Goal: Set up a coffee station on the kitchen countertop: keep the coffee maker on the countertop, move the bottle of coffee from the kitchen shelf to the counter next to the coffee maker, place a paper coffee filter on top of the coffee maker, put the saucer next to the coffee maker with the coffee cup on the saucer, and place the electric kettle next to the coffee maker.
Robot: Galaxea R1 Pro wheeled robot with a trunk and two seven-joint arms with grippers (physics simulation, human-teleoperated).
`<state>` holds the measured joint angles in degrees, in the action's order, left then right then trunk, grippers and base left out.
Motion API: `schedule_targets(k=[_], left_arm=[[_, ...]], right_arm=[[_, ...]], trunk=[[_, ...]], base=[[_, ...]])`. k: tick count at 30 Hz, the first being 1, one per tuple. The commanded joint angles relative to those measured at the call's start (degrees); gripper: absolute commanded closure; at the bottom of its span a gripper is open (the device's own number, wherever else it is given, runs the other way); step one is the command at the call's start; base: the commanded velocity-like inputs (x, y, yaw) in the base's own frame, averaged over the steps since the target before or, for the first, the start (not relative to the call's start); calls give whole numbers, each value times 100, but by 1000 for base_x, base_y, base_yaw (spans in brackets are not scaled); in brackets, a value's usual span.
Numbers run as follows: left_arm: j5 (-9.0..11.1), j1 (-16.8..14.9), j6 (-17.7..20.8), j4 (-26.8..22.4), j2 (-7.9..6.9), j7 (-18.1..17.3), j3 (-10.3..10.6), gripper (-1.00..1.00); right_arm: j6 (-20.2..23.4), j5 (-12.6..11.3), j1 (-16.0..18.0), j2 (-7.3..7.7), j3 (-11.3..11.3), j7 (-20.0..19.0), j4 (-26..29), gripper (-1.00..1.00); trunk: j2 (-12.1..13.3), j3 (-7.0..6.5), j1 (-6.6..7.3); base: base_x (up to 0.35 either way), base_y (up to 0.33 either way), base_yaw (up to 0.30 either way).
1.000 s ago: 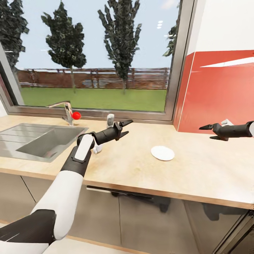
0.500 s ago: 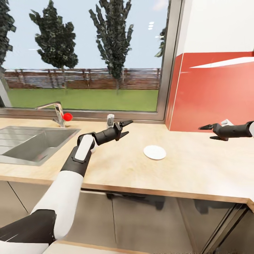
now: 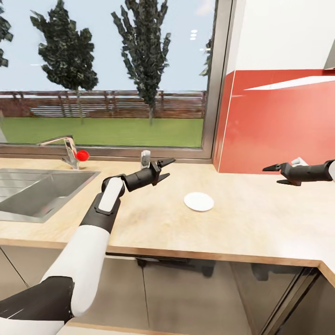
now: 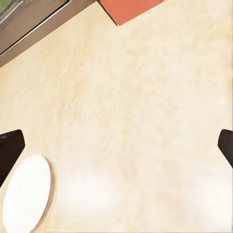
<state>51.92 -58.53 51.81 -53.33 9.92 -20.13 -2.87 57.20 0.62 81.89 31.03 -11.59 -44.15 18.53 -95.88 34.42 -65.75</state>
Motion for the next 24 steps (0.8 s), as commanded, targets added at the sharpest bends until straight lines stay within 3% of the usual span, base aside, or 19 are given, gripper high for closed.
schedule_targets(k=[1, 14, 24], left_arm=[[-24, -6, 40, 1, 8, -26, -27, -100], [-24, -6, 40, -8, 8, -26, -34, -100], [-24, -5, 40, 264, 8, -26, -13, -100]], right_arm=[[37, 9, 6, 0, -28, -8, 2, -100], [37, 9, 5, -2, -28, -7, 2, -100], [35, 9, -31, -8, -28, -6, -88, -100]], trunk=[[-3, 6, -1], [-3, 6, -1], [-3, 6, -1]], base=[[57, -33, 0], [161, -9, 0], [21, 0, 0]])
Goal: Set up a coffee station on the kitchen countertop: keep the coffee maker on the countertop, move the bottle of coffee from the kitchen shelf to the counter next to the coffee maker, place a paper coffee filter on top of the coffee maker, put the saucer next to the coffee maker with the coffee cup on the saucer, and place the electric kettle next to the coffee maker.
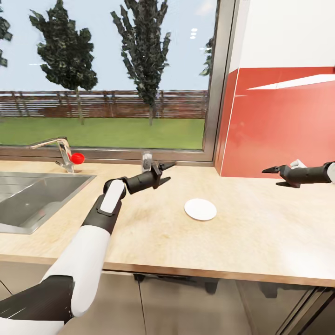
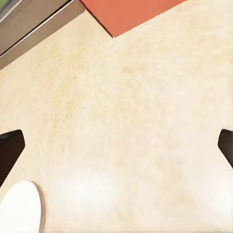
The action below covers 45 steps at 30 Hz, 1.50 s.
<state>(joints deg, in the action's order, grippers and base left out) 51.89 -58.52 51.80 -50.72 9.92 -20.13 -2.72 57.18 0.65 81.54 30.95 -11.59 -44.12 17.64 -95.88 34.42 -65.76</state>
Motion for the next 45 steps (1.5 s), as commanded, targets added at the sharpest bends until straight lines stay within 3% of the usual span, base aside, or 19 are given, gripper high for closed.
schedule_targets(k=[1, 12, 19, 23, 25, 30, 33, 40, 45], left_arm=[[-21, -8, 41, 304, 8, -37, -13, -100], [-21, -8, 33, 706, 8, -43, -2, -100], [-21, -8, 32, 780, 8, -43, -7, -100], [-21, -7, 32, 797, 8, -43, -9, -100], [-21, -7, 32, 803, 8, -43, -9, -100], [-21, -7, 27, 919, 8, -43, -9, -100], [-21, -7, 24, 969, 8, -43, -9, -100], [-21, -6, 23, 999, 8, -36, -11, -100], [-21, -7, 23, 1015, 8, -20, -17, -100]], right_arm=[[26, 5, -92, -38, -27, -8, -162, -100], [6, -24, -435, -468, -26, -82, -211, -100], [-191, -39, -598, -684, -24, -736, -192, -100], [-571, -39, -835, -1014, -27, -974, -182, -100], [-616, -39, -920, -1090, -27, -1143, -173, -100], [-687, -18, -1005, -1149, -29, -1986, -161, -100], [-885, -8, -1072, -1160, -28, -2223, -163, -100], [-993, -4, -1138, -1161, -28, -2350, -158, -100], [-475, 4, -1140, -1171, -20, -2321, -160, -100]], trunk=[[-3, 6, 1], [-3, 6, 1], [-3, 6, 1], [-3, 6, 1], [-3, 6, 1], [-3, 6, 1], [-3, 6, 1], [-3, 6, 1], [-3, 6, 1]], base=[[0, 0, 0], [0, 0, 0], [0, 0, 0], [0, 0, 0], [0, 0, 0], [0, 0, 0], [0, 0, 0], [0, 0, 0], [0, 0, 0]])
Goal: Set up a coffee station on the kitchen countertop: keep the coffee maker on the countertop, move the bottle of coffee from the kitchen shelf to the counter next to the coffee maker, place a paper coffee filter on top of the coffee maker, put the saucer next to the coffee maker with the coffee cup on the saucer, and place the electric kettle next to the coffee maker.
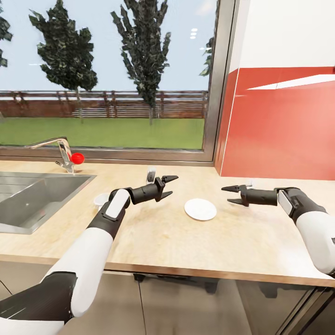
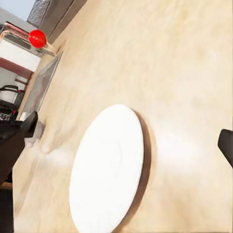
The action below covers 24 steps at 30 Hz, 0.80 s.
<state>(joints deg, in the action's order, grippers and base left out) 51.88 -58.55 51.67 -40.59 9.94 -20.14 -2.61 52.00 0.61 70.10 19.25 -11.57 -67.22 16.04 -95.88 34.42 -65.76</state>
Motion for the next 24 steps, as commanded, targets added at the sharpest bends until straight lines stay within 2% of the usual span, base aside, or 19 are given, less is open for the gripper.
schedule_targets(k=[1, 7, 11, 14, 20, 24], left_arm=[[-20, -6, 36, 25, 6, -18, -28, -100], [-20, -5, 36, 93, 6, -17, -28, -100], [-20, -4, 36, 107, 6, -17, -24, -100], [-20, -2, 36, 111, 6, -17, -28, -100], [-20, -6, 36, 187, 6, -14, -25, -100], [-20, -7, 7, 558, 6, -9, 5, -100]], right_arm=[[79, 7, 4, -7, -21, -7, -2, -100], [158, 15, 4, -117, -20, 9, -12, -100], [397, 17, 4, -164, -20, 24, -13, -100], [488, 19, 4, -258, -22, 32, -17, -100], [519, 26, 4, -285, -25, 40, -32, -100], [528, 27, 4, -289, -28, 89, -38, -100]], trunk=[[-3, 6, 0], [-3, 6, 0], [-3, 6, 0], [-3, 6, 0], [-3, 6, 0], [-3, 6, 0]], base=[[0, 0, 0], [0, 0, 0], [0, 0, 0], [0, 0, 0], [0, 0, 0], [0, 0, 0]])
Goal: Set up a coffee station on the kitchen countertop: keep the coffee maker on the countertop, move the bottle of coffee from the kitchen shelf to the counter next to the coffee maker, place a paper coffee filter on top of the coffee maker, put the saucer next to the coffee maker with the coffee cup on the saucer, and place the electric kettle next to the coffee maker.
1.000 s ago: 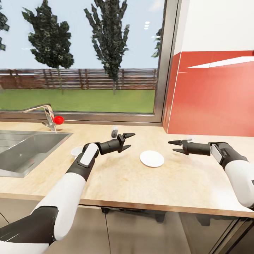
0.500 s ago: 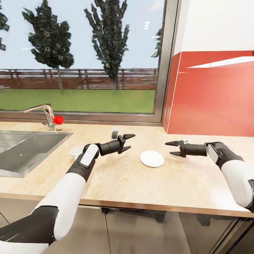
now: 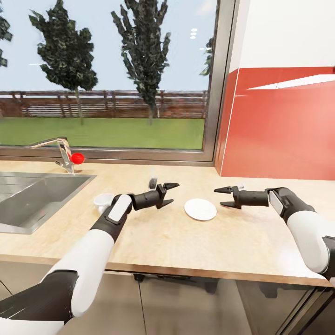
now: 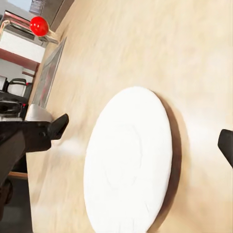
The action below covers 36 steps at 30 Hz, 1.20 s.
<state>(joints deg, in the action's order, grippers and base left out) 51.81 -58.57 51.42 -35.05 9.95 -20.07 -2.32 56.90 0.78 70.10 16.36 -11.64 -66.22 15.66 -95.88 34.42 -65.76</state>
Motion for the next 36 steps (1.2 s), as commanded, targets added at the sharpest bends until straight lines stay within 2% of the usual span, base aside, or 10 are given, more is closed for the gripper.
schedule_targets(k=[1, 7, 12, 31, 36], left_arm=[[-13, -3, 26, 29, 5, -14, -23, -100], [-13, -5, -101, 440, 5, 258, 7, -100], [-13, -5, -216, 495, 5, 364, 8, -100], [-13, -5, -248, 499, 5, 363, -7, -100], [-13, -5, -246, 500, 5, 357, -10, -100]], right_arm=[[39, 10, 4, -1, -21, -8, 0, -100], [40, 10, 4, -1, -22, 2, -10, -100], [41, 10, 4, -1, -22, 9, -24, -100], [41, 17, 4, -19, -14, 13, -171, -100], [41, 18, 4, -86, -13, 13, -184, -100]], trunk=[[-3, 6, 1], [-3, 6, 1], [-3, 6, 1], [-3, 6, 1], [-3, 6, 1]], base=[[0, 0, 0], [0, 0, 0], [0, 0, 0], [64, -78, 0], [16, -57, 0]])
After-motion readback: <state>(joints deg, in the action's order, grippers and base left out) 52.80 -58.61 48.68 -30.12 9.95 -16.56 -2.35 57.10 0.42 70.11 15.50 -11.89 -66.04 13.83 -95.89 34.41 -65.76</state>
